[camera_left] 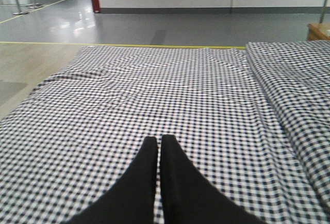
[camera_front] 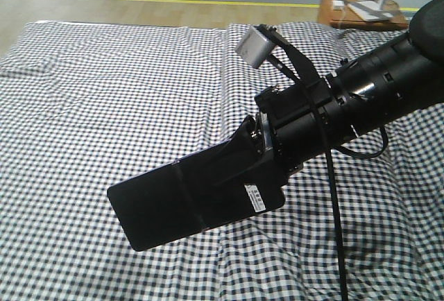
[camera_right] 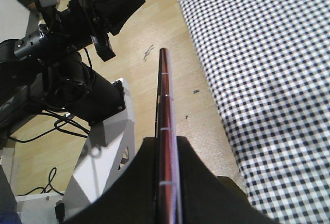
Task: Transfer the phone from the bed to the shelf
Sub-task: 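Hold the phone in the right gripper while the base drives away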
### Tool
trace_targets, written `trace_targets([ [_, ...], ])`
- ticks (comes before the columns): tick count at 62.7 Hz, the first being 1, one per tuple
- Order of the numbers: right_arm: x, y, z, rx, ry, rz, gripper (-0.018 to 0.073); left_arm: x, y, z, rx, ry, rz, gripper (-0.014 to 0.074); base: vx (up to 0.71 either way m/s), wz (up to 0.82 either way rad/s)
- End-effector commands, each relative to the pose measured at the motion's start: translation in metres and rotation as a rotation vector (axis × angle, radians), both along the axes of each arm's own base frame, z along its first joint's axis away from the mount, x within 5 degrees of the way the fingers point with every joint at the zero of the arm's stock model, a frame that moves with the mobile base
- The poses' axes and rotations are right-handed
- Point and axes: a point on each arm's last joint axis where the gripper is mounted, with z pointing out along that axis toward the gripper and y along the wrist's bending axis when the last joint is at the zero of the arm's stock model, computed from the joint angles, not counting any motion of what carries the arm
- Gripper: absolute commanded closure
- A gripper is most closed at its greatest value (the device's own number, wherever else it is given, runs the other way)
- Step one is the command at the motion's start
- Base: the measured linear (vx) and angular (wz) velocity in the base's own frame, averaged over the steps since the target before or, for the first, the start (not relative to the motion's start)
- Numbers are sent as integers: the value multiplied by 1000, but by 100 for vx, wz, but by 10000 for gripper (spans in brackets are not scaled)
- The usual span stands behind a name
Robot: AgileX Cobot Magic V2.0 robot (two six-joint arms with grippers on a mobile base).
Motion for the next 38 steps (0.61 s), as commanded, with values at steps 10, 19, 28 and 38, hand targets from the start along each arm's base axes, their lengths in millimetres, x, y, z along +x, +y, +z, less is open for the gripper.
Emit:
trace_targets([
  [10, -14, -1, 21, 85, 9, 47, 561, 0, 0, 4, -5, -71, 3, 595, -9, 40],
  [19, -14, -1, 21, 85, 9, 47, 561, 0, 0, 4, -5, -71, 3, 595, -11, 46],
  [28, -14, -1, 21, 85, 9, 47, 561, 0, 0, 4, -5, -71, 3, 595, -12, 47],
  [38, -14, -1, 21, 85, 9, 47, 561, 0, 0, 4, -5, -71, 3, 595, -12, 48],
])
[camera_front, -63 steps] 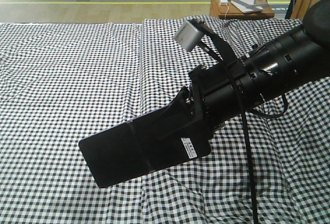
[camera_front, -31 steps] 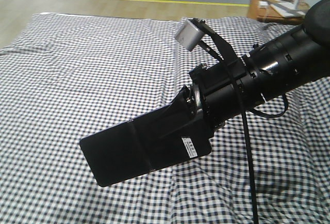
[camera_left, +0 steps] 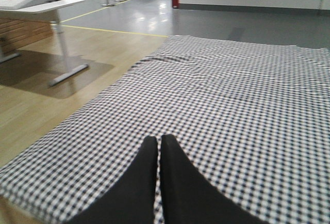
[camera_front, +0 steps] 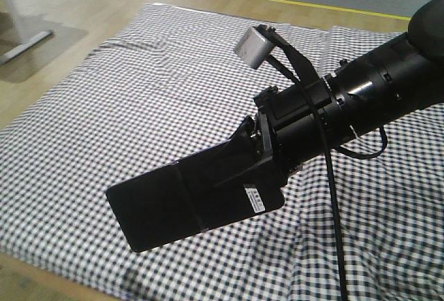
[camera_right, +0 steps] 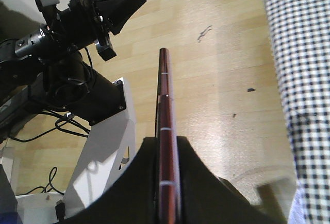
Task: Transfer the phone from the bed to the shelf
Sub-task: 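Hold the phone in the right gripper while the base drives away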
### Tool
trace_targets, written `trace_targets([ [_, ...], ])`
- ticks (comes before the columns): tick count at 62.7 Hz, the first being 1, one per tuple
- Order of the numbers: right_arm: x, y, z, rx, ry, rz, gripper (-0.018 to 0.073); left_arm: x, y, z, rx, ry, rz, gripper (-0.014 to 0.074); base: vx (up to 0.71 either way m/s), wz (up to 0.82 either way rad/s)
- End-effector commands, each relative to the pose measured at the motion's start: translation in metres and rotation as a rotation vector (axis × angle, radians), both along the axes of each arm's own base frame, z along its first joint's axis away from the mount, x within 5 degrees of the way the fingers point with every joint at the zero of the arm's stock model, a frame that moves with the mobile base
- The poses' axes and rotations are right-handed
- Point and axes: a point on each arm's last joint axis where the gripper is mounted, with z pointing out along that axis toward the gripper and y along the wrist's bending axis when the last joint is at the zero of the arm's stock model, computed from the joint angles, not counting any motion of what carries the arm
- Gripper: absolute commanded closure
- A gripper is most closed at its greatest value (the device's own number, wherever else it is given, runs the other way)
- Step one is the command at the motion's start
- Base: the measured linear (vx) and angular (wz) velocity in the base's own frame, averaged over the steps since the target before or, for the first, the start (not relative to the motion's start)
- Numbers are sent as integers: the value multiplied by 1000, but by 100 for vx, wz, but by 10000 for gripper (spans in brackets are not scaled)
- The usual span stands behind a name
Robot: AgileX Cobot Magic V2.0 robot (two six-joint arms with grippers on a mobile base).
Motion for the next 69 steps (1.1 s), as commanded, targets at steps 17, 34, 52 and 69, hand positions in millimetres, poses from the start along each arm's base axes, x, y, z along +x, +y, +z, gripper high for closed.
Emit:
trace_targets([
  [17, -14, -1, 21, 85, 9, 47, 561, 0, 0, 4, -5, -71, 3, 595, -13, 49],
  [34, -14, -1, 21, 85, 9, 47, 561, 0, 0, 4, -5, -71, 3, 595, -12, 48],
  [52, -14, -1, 21, 85, 9, 47, 561, 0, 0, 4, -5, -71, 3, 595, -12, 48],
  [69, -14, -1, 21, 85, 9, 47, 561, 0, 0, 4, -5, -71, 3, 595, -13, 52],
])
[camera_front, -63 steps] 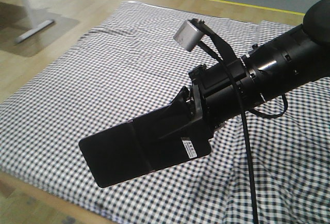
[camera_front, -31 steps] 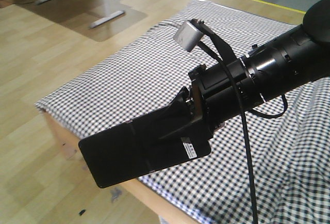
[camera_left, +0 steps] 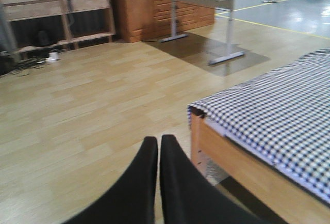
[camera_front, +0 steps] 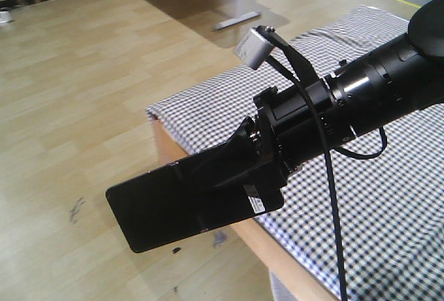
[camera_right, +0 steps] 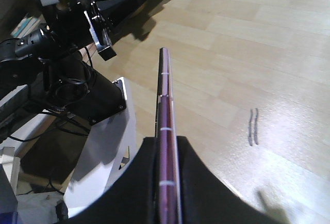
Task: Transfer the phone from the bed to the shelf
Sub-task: 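Hold the phone in the right gripper while the base drives away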
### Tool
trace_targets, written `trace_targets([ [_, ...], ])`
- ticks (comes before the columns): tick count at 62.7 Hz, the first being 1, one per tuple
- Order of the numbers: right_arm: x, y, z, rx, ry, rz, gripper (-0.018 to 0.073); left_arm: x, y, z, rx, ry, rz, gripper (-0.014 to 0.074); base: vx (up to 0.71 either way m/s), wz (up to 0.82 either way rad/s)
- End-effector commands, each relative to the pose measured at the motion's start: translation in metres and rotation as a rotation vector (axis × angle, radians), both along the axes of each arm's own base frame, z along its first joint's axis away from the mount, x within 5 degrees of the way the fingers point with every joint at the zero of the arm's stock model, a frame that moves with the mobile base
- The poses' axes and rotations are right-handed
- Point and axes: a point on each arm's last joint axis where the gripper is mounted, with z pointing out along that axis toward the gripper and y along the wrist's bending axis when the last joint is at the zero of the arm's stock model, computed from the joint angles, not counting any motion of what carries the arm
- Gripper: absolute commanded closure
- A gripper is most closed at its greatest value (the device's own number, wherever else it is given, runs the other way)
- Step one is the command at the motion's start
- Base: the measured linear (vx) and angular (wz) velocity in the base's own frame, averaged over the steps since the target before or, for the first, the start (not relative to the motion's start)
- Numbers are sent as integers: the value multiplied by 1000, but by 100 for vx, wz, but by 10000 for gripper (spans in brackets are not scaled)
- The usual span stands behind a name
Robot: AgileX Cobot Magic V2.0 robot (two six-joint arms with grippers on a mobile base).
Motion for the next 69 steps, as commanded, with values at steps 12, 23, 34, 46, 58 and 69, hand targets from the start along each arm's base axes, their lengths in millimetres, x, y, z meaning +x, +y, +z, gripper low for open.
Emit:
trace_targets([
  [12, -14, -1, 22, 85, 7, 47, 561, 0, 0, 4, -5, -71, 3, 595, -15, 57],
  [23, -14, -1, 22, 85, 7, 47, 561, 0, 0, 4, -5, -71, 3, 595, -15, 58],
  [34, -14, -1, 22, 85, 7, 47, 561, 0, 0, 4, -5, -71, 3, 595, -15, 57],
  [46, -14, -1, 22, 85, 7, 47, 561, 0, 0, 4, -5, -71, 3, 595, -14, 55],
  [58, -14, -1, 22, 85, 7, 47, 561, 0, 0, 4, -5, -71, 3, 595, -12, 48],
  [69, -14, -1, 22, 85, 7, 47, 561, 0, 0, 4, -5, -71, 3, 595, -10, 37],
])
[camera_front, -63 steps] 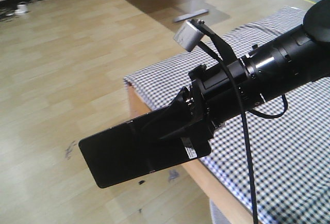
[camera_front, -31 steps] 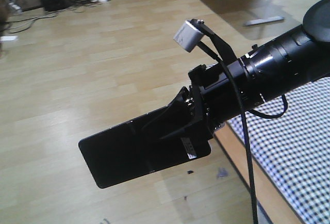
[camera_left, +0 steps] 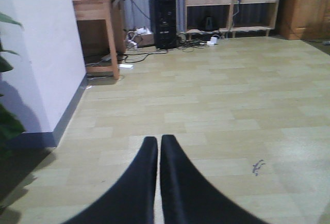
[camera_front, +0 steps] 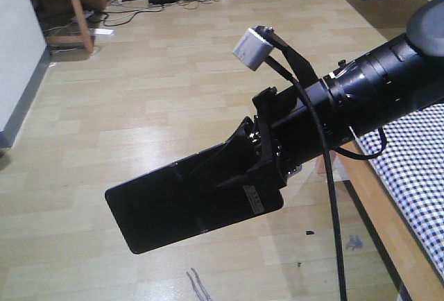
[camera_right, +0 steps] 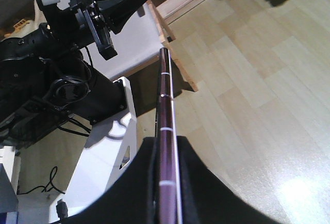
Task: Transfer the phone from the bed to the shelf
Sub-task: 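Hold the phone in the right gripper while the base drives away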
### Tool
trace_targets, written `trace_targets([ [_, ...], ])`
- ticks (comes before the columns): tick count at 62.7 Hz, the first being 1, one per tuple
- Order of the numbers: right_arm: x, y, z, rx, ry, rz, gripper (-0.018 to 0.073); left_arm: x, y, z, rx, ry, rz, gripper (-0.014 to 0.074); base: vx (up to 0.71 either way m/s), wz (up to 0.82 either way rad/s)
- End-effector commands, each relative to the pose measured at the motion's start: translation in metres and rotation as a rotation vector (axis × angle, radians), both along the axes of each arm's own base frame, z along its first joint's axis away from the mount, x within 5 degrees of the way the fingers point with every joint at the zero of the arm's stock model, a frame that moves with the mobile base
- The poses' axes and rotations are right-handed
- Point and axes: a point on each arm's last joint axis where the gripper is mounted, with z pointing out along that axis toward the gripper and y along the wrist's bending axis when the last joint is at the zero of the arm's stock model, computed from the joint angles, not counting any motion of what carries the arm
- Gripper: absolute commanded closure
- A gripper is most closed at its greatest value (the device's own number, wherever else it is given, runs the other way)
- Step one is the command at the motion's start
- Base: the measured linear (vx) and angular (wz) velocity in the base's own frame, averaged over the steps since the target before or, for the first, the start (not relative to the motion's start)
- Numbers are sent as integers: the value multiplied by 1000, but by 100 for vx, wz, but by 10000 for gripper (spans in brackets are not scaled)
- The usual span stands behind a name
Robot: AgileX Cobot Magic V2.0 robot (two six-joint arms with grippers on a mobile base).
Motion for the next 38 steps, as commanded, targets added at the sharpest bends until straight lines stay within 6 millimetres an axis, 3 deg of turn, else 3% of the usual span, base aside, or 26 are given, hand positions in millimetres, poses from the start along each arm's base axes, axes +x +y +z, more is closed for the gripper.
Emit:
trace_targets([
  [1, -14, -1, 22, 85, 7, 46, 561, 0, 0, 4, -5, -71, 3, 595, -8, 29],
  [38, -14, -1, 22, 85, 7, 46, 561, 0, 0, 4, -5, -71, 3, 595, -1, 4],
])
